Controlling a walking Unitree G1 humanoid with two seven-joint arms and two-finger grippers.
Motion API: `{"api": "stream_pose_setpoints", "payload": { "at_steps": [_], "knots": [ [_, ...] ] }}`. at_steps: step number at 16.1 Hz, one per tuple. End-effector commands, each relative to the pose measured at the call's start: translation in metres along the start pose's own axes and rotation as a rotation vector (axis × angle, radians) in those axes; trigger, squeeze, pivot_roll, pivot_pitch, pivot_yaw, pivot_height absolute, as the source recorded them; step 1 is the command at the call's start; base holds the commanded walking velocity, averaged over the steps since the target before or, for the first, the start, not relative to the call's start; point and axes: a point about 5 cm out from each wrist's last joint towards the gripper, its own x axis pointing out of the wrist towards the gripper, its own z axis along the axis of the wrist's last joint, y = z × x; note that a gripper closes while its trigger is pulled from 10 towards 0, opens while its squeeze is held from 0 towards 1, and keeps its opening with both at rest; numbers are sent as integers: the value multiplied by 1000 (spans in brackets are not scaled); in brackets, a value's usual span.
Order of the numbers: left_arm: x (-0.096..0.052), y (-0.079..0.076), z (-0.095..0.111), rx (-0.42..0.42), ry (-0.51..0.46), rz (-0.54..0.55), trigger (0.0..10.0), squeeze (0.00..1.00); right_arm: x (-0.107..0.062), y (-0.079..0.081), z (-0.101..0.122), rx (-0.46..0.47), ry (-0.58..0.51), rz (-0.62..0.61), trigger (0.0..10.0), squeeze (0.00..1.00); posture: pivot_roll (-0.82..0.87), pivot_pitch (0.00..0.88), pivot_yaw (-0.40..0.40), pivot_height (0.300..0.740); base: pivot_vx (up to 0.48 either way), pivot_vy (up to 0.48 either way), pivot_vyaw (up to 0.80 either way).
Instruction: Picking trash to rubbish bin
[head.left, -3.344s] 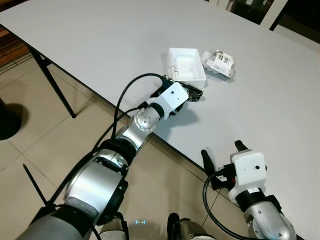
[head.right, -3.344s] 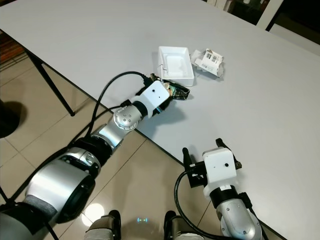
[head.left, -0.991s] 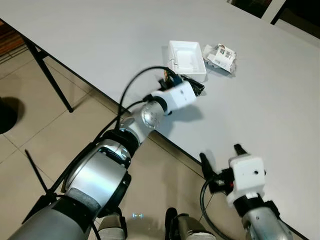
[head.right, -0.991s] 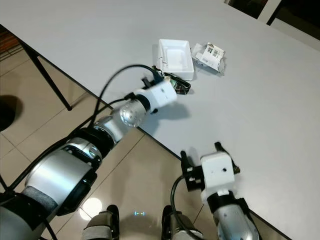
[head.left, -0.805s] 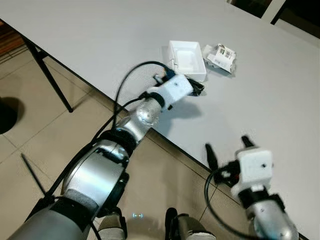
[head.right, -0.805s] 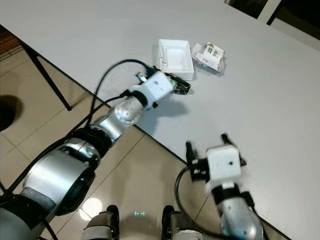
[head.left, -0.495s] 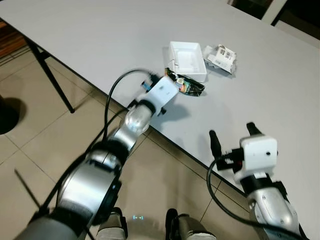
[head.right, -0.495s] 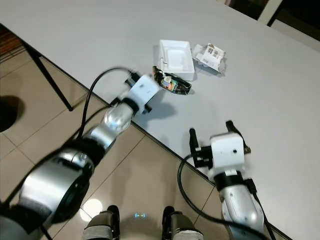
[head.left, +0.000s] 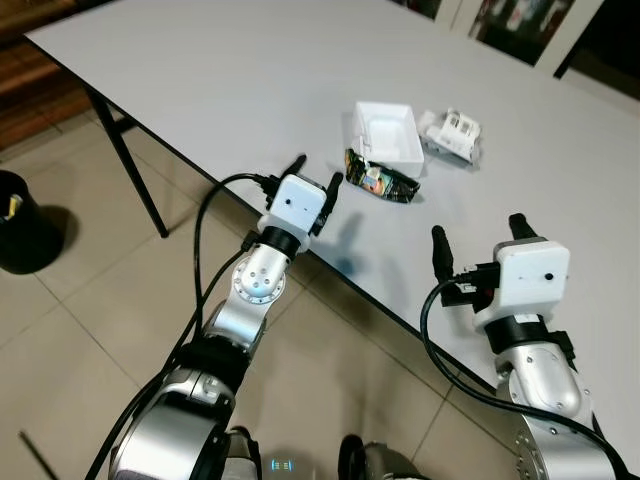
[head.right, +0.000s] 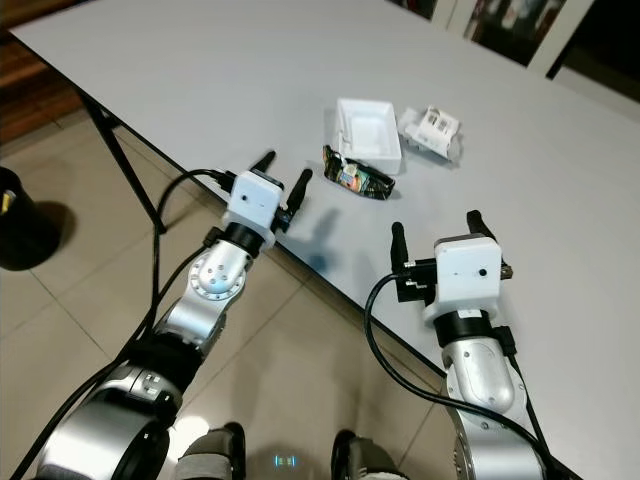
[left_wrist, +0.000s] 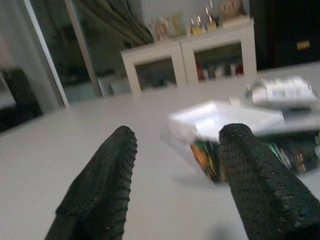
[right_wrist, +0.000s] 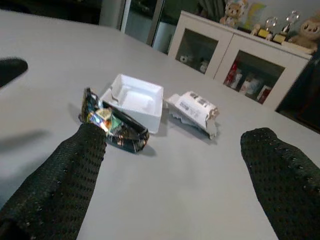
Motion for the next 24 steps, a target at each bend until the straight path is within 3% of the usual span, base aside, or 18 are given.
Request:
{"api": "stream_pose_setpoints", "payload": {
  "at_steps": [1,2,3,4,5,7,9,11,14,20,24],
  "knots": [
    [1,-1,5,-15,-22,0,10000,1000,0,-4,-2,7,2,-25,10000,1000,118,117,-74,740,0,0,0],
    [2,1,10,-22,-35,7,10000,1000,1,-4,-1,10,-2,-28,10000,1000,124,113,-75,740,0,0,0],
    [5,3,17,-38,-46,8,10000,1000,3,-5,0,13,-7,-40,10000,761,131,109,-75,740,0,0,0],
    [6,4,19,-46,-48,2,10000,1000,4,-6,0,17,-10,-47,10000,761,132,105,-75,740,0,0,0],
    [6,1,23,-72,-46,-25,10000,0,4,-8,1,25,-16,-58,10000,0,133,101,-73,740,0,0,0],
    [11,1,36,-114,-74,-28,10000,0,6,-15,14,28,-71,-108,10000,0,136,96,-73,740,0,0,0],
    [19,4,60,-154,-146,-34,10000,0,9,-29,45,48,-181,-219,10000,0,138,84,-71,740,0,0,0],
    [20,5,65,-169,-150,-55,10000,0,6,-37,56,93,-217,-272,10000,0,135,76,-65,740,0,0,0],
    [20,5,62,-182,-118,-64,10000,0,3,-46,54,79,-205,-312,10000,0,129,71,-60,740,0,0,0],
    [21,3,62,-205,-90,-67,10000,0,2,-45,50,85,-158,-300,10000,0,109,62,-59,740,0,0,-800],
    [24,8,64,-216,-81,-49,10000,0,3,-43,51,76,-166,-275,10000,0,107,62,-63,740,178,0,0]
  ]
}}
